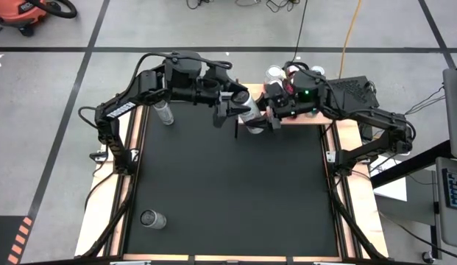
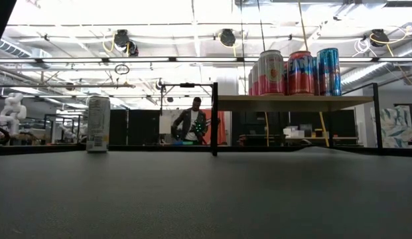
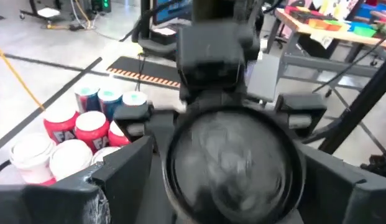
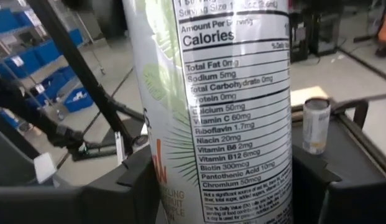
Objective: Place canned beverage on shelf
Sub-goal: Put the middle white yellow soda can on the shelf
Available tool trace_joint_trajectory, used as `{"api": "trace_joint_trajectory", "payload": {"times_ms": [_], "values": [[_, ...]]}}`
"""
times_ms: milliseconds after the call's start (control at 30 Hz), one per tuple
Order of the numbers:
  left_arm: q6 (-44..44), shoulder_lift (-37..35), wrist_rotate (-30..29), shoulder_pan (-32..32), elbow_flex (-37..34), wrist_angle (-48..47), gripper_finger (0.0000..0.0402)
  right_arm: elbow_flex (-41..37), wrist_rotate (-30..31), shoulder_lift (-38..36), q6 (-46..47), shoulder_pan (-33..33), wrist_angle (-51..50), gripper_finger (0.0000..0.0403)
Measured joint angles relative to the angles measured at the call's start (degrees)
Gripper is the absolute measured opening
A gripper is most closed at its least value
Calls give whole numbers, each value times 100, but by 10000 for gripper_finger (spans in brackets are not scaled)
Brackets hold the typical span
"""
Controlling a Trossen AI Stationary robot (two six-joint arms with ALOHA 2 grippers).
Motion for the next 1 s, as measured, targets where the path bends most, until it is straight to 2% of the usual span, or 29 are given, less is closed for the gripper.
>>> {"api": "trace_joint_trajectory", "payload": {"times_ms": [267, 633, 1000], "values": [[-90, -2, 6, 96, -4, 839, 329, 0, -20, -122, -42, -214, 230, 228], [60, -2, 170, 452, -4, 2020, 329, -7, 15, -251, 76, -565, 1410, 228], [45, 185, 456, 540, -4, 2178, 329, 2, -9, -251, 50, -726, 1754, 228]]}}
